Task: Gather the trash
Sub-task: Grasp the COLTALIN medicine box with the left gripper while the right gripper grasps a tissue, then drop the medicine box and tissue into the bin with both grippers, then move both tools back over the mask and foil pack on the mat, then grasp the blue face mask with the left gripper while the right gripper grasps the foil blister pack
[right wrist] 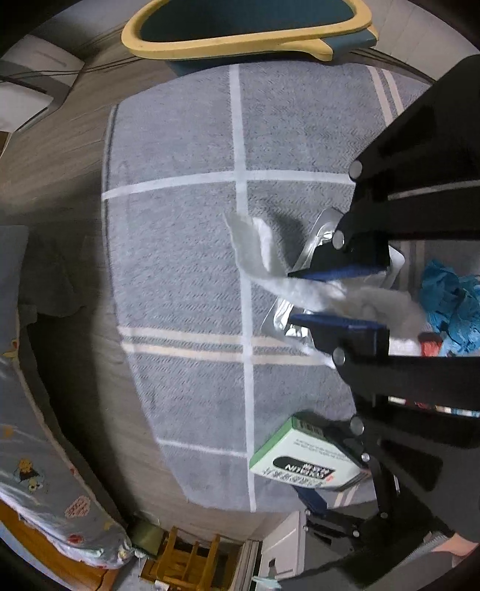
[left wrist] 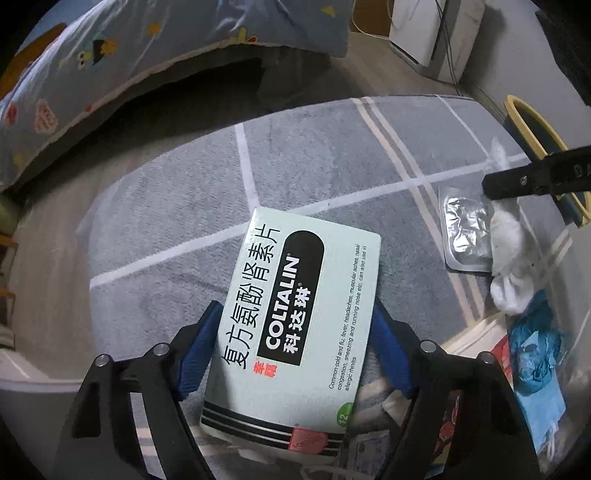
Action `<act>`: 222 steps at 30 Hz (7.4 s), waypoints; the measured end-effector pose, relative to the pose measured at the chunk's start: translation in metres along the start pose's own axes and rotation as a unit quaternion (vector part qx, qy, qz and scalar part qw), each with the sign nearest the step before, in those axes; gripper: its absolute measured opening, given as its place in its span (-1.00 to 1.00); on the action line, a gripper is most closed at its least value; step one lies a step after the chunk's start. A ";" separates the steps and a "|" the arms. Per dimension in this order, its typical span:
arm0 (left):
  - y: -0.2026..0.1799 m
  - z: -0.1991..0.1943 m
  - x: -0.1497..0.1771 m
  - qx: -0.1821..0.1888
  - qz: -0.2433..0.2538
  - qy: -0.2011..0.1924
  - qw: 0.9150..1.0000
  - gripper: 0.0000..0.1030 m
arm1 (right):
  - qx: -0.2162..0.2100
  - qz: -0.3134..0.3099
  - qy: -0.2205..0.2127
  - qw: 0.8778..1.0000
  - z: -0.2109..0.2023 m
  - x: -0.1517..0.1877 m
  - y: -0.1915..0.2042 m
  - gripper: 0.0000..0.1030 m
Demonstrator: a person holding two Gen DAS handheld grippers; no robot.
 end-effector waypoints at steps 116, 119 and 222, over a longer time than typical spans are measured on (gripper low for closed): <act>-0.364 -0.027 -0.177 0.114 0.158 -0.130 0.972 0.56 | 0.019 0.270 -0.148 0.951 -0.128 0.004 -0.380 -0.76; -0.361 -0.029 -0.179 0.117 0.144 -0.134 0.973 0.64 | 0.020 0.270 -0.146 0.952 -0.128 0.004 -0.379 -0.76; 0.016 -0.036 0.034 0.023 -0.092 0.020 0.995 -0.57 | 0.078 -0.271 0.046 0.958 0.050 0.040 0.022 0.70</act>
Point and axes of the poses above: each gripper's, at about its wrist camera, not at the fingertips, and z roughly the way its jaws point, y to its left, x to its underside, the point moved 9 cm from there along z, roughly the way its jaws point
